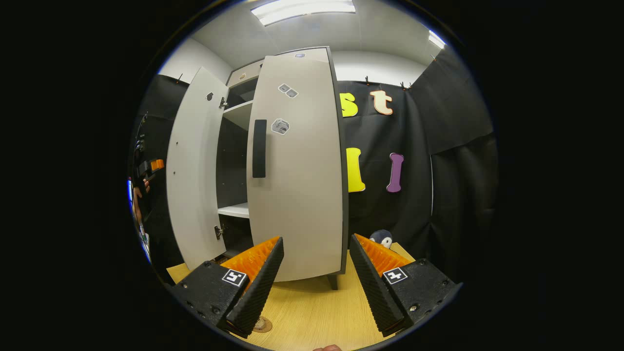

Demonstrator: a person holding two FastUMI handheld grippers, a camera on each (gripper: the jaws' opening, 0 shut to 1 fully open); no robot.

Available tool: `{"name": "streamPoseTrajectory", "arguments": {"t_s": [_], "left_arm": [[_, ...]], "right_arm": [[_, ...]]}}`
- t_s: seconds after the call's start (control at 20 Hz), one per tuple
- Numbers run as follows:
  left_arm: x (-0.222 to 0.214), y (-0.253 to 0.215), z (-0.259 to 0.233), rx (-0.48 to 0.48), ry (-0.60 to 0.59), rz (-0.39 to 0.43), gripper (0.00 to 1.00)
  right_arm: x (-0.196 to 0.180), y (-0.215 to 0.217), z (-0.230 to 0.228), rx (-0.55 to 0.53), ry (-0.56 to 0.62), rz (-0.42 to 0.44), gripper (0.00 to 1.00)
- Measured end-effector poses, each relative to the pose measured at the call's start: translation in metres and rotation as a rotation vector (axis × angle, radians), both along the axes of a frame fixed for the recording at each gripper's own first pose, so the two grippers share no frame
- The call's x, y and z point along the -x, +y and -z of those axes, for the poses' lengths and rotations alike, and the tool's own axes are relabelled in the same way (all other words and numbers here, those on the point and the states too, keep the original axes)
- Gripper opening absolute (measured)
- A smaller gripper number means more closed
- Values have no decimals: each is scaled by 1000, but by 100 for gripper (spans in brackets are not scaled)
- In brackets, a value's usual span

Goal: Grasp the bottle in the cabinet with the left hand and place it on the coaster, then close the right door with the right hand and the left door with the left hand.

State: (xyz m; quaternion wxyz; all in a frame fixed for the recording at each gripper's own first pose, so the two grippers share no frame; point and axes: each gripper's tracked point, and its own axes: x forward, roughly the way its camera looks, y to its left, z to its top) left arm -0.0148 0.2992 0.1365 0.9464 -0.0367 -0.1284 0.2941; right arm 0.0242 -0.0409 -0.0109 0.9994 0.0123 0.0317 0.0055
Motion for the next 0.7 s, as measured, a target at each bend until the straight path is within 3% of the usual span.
{"name": "streamPoseTrajectory", "arguments": {"t_s": [0.05, 0.25, 0.3, 0.35, 0.45, 0.7], "left_arm": [[1, -2, 2, 0, 9, 3, 99], [-4, -1, -1, -8, -3, 2, 95], [-6, 0, -1, 6, -11, 4, 99], [-7, -2, 1, 37, -17, 12, 90], [-8, -2, 4, 63, -17, 24, 94], [-13, -4, 2, 15, 14, 24, 94]], "right_arm": [[0, -2, 1, -9, 2, 4, 84], [1, -9, 7, -16, 7, 20, 83], [0, -9, 9, -18, 11, 19, 83], [0, -8, 10, -19, 16, 14, 83], [-2, -4, 10, -18, 16, 0, 83], [-5, 5, 9, -22, 11, -29, 83]]}}
